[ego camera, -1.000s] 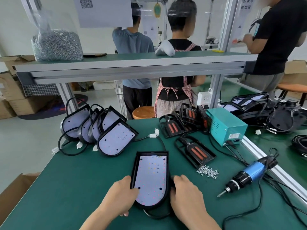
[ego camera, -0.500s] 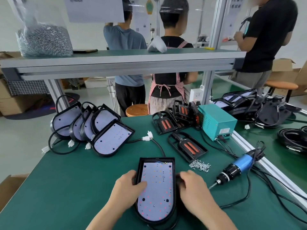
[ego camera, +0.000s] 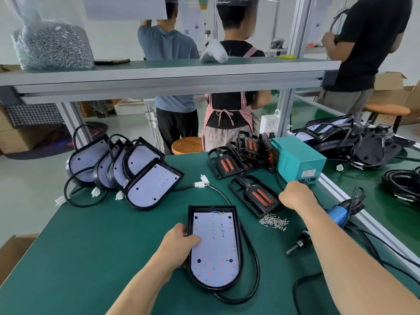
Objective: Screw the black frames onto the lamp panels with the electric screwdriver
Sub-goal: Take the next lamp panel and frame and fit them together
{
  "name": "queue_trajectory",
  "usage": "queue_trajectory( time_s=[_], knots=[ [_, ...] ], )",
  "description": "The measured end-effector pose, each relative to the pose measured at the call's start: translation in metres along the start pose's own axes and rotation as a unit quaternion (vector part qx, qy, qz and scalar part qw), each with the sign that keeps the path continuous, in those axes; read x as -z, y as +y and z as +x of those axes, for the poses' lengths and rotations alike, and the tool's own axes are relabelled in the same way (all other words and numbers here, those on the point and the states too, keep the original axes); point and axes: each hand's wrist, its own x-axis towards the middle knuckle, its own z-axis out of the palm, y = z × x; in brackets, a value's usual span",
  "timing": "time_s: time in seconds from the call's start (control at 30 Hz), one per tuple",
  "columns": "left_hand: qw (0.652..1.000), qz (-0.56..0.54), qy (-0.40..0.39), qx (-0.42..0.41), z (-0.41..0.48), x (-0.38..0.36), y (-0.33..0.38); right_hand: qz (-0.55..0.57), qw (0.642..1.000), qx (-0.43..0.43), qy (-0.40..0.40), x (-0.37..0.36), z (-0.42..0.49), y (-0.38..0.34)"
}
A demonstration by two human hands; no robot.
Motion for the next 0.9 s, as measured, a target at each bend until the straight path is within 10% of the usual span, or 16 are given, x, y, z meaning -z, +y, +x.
queue_trajectory(
  time_s=[0.37, 0.6, 0.9],
  knots=[
    [0.996, -0.077, 0.04, -0.019, -0.011, -0.018, 0.001, 0.021, 0.999, 0.014, -0.031, -0.001, -0.011, -0.001],
    [0.992, -0.115, 0.047, -0.012, -0.015, -0.024, 0.002, 0.244, 0.97, -0.012, 0.016, 0.012, -0.011, 0.0],
    [0.992, -0.107, 0.042, -0.045, -0.014, -0.025, -0.002, 0.344, 0.875, 0.239, 0.243, 0.067, -0.051, -0.015]
  ],
)
